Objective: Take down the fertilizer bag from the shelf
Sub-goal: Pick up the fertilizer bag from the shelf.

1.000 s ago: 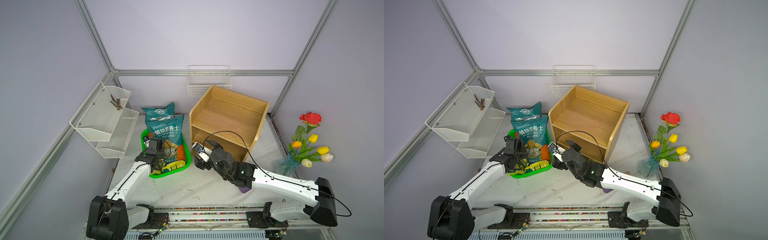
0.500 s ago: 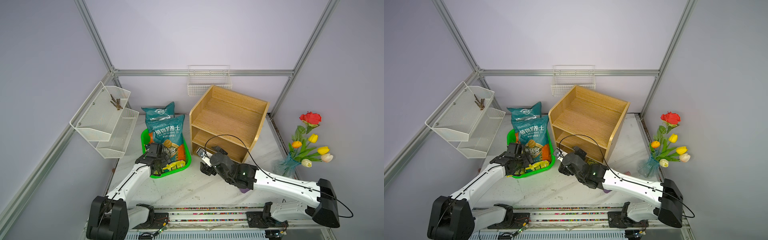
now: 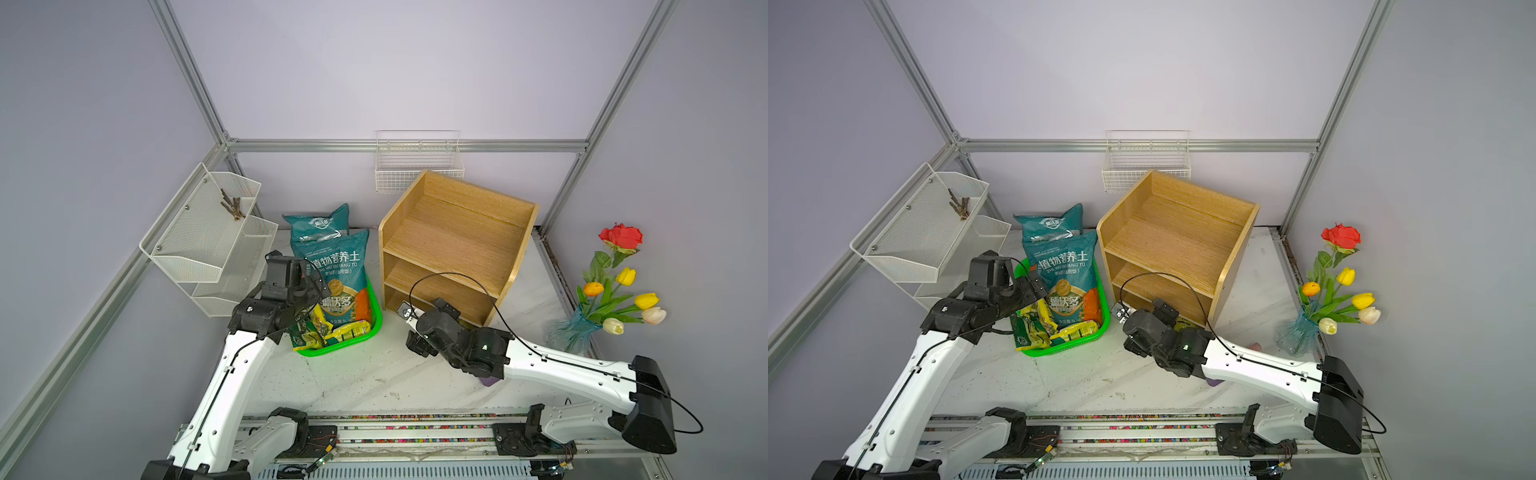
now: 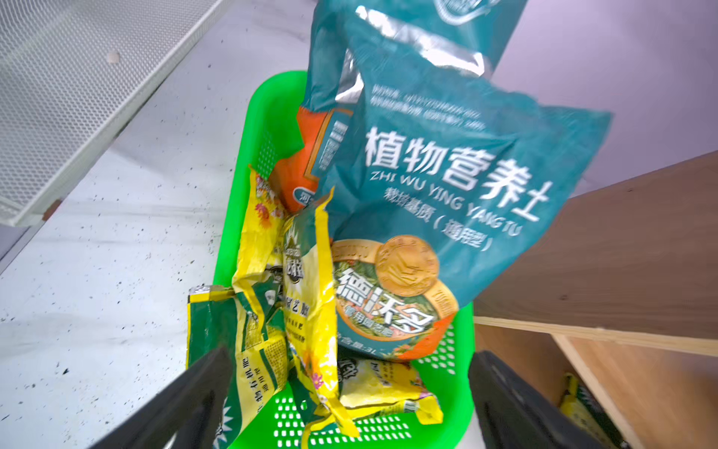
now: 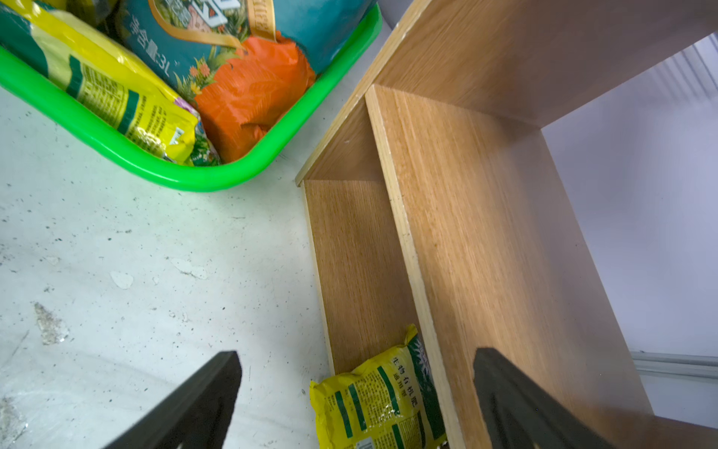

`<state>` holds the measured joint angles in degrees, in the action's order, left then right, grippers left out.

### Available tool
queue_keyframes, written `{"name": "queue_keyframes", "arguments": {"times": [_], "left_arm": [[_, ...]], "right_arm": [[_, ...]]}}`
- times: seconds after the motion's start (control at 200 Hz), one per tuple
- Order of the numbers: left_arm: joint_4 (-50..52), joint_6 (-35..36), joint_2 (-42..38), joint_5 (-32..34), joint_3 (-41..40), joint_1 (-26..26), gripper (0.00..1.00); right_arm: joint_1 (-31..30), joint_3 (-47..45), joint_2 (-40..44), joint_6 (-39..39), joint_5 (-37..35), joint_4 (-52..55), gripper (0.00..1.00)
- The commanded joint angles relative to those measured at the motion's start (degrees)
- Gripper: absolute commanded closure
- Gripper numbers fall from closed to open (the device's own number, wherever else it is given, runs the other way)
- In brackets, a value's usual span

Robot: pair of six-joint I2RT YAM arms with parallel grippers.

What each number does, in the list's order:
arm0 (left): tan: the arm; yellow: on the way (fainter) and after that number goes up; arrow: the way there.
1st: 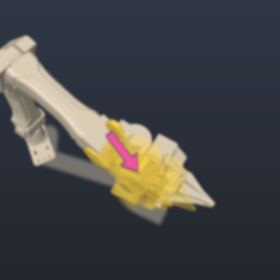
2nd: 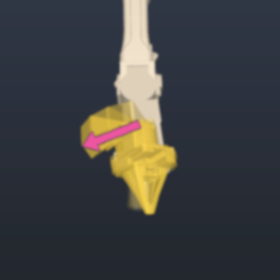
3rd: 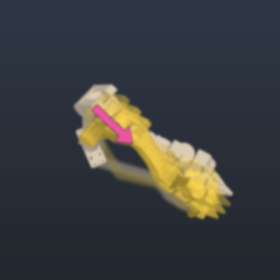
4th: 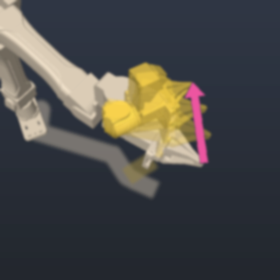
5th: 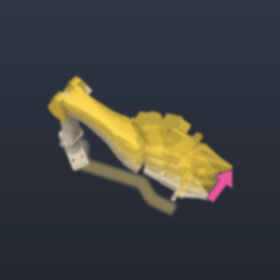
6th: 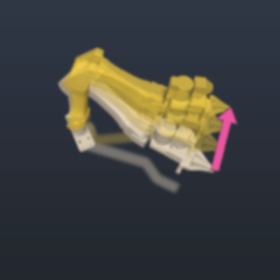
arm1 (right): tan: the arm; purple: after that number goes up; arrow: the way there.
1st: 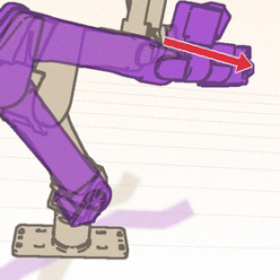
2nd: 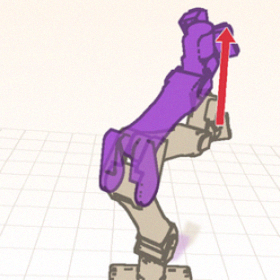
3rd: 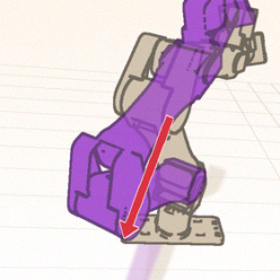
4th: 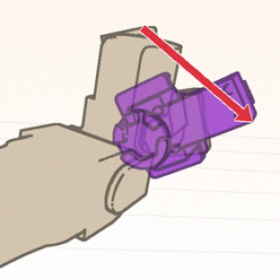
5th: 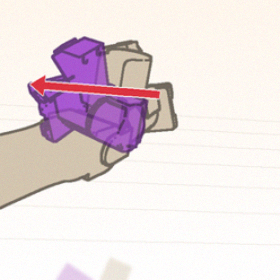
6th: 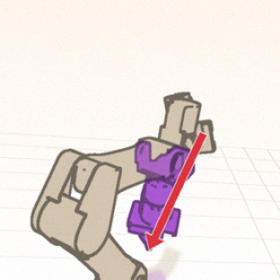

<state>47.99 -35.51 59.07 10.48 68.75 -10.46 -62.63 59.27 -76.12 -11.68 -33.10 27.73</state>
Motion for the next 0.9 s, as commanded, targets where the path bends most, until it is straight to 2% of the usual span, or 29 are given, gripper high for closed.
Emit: {"name": "queue_keyframes", "arguments": {"times": [0.0, 0.12, 0.255, 0.37, 0.53, 0.895], "left_arm": [[0.3, 0.3, -2.7, -5.3, 3.5, 0.3, 0.00], [-5.1, -3.6, -7.6, -12.2, -2.8, 0.3, 0.00], [-10.4, -8.9, -12.8, -18.9, -10.5, 0.2, 0.00], [-12.0, -11.0, -15.5, -18.7, -14.1, 0.1, 0.00], [-12.8, -11.9, -17.3, -18.7, -15.0, 0.2, 0.00], [-13.6, -13.0, -18.3, -19.8, -16.5, 0.2, 0.00]], "right_arm": [[0.6, -1.4, -2.4, 2.1, -1.8, 4.1, 0.04], [1.0, -1.1, -6.1, 4.1, -2.1, 6.8, 0.06], [1.2, -0.6, -11.7, 5.0, -6.1, 8.7, 0.02], [1.6, 0.3, -18.1, 4.5, -9.4, 8.7, 0.00], [3.4, 2.4, -24.2, 5.0, -13.1, 8.6, 0.00], [7.2, 2.1, -30.1, 6.0, -12.0, 5.4, 0.02]]}}
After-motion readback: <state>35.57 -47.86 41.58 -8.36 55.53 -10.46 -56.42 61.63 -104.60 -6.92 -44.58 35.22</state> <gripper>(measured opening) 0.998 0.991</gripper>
